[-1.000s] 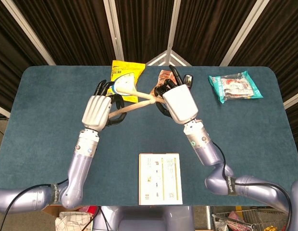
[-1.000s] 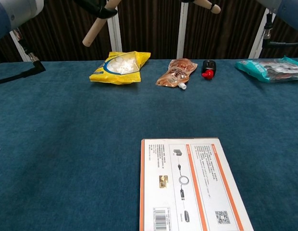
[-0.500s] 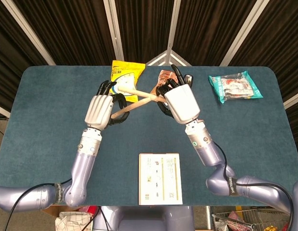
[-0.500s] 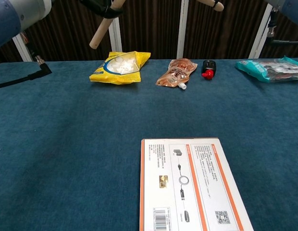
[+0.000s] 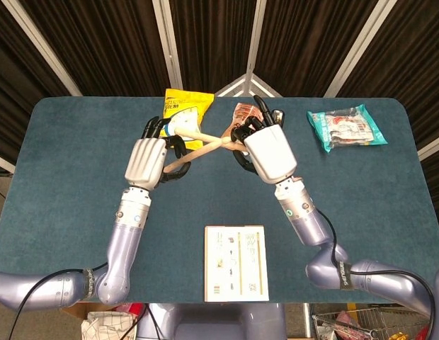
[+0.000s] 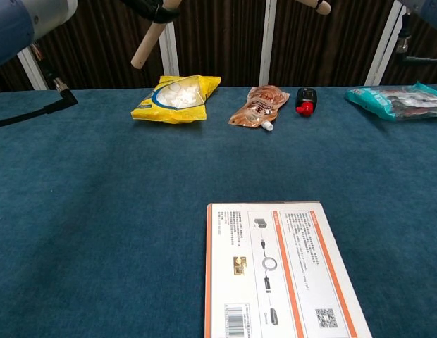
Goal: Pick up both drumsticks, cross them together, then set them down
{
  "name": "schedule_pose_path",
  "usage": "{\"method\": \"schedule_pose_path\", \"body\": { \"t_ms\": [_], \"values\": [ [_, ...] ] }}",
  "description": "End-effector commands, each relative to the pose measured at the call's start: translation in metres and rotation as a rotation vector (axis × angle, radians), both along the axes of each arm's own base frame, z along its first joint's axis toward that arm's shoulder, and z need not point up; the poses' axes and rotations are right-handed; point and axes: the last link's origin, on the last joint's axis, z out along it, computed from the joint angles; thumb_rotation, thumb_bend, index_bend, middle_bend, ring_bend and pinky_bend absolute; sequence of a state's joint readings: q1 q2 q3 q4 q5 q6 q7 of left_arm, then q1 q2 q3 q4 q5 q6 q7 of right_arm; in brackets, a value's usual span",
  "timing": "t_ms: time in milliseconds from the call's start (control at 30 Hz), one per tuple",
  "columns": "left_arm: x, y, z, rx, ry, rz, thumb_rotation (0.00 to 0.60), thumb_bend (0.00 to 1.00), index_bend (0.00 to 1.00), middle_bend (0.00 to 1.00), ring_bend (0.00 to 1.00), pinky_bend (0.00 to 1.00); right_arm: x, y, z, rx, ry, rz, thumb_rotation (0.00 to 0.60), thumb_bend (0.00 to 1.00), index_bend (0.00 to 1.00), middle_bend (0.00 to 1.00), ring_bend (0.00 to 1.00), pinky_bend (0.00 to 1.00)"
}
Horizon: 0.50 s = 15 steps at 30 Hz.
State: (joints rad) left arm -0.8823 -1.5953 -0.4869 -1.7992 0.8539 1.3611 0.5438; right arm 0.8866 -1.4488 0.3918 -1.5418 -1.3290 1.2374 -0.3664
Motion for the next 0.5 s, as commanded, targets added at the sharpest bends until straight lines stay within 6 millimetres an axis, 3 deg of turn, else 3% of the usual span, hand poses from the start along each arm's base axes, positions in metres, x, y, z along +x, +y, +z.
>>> {"method": "schedule_pose_path", "body": {
  "t_ms": [33,500],
  "values": [
    [0.0001,0.0004,-0.0009,0.0,-0.001,0.003,0.6,0.47,0.65,0.6,0.12,0.03,0.0004,0.0006,0.0011,0.0,-0.004,0.003,0.6,0.49,0.71,0.63,0.38,0.01],
    [0.0047,0.0003,-0.0029,0.004,-0.01,0.003,0.6,0.47,0.66,0.6,0.12,0.03,0.0014,0.0045,0.0023,0.01,-0.012,0.011,0.6,0.49,0.71,0.63,0.38,0.01]
  ]
}}
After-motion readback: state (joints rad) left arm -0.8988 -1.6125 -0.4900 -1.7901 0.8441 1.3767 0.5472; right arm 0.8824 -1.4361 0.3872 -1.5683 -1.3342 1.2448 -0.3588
